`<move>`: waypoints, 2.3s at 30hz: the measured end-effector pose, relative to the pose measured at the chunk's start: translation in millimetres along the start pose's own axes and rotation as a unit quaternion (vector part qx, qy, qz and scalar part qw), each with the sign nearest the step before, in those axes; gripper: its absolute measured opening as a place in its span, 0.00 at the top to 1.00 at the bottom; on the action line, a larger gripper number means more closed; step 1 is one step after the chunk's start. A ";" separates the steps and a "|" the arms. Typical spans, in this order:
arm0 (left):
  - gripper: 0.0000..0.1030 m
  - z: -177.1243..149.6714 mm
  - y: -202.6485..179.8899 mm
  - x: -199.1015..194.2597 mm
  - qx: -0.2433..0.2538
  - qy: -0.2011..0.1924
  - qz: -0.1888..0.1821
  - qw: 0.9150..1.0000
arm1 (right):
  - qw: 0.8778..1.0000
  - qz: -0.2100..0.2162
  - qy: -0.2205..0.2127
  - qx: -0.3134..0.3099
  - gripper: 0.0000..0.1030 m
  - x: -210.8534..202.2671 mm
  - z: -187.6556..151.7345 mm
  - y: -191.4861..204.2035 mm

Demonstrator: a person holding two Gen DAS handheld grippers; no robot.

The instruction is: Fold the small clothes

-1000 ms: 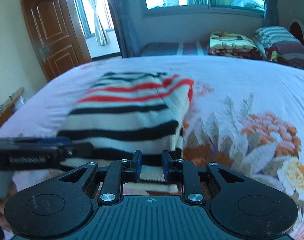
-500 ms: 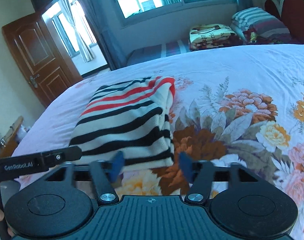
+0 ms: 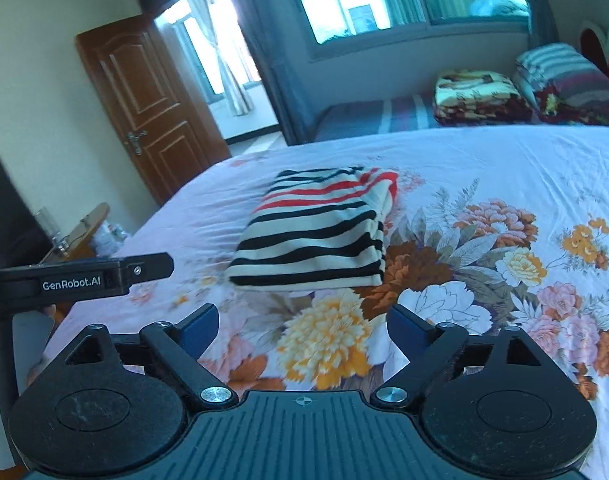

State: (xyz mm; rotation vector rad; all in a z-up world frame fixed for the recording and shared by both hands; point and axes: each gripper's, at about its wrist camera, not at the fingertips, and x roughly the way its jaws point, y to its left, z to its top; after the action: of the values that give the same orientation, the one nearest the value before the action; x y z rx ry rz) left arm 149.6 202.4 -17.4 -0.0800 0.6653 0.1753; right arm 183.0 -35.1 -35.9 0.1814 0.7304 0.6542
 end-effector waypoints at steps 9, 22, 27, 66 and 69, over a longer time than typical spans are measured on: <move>0.05 -30.2 -40.4 -97.2 -0.007 -0.033 0.037 0.999 | 0.994 -0.074 -0.047 -0.072 0.00 -101.8 -37.2 33.2; 0.05 -73.1 -80.0 -170.8 0.008 -0.038 0.041 0.998 | 0.986 -0.100 -0.116 -0.069 0.00 -187.7 -72.7 47.0; 0.05 -77.4 -84.3 -186.5 0.002 -0.046 0.042 0.998 | 0.985 -0.094 -0.130 -0.066 0.00 -199.3 -71.7 47.6; 0.05 -79.1 -80.5 -205.0 -0.026 -0.058 0.062 0.996 | 0.983 -0.094 -0.134 -0.087 0.00 -200.9 -75.4 50.6; 0.05 -78.7 -79.4 -205.5 -0.027 -0.057 0.061 0.996 | 0.983 -0.094 -0.133 -0.088 0.00 -198.8 -75.8 53.3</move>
State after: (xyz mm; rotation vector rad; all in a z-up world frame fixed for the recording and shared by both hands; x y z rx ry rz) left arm -42.0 86.2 49.7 -0.0808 0.5522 0.3140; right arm -4.8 -119.8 39.4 0.0343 0.4238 0.4986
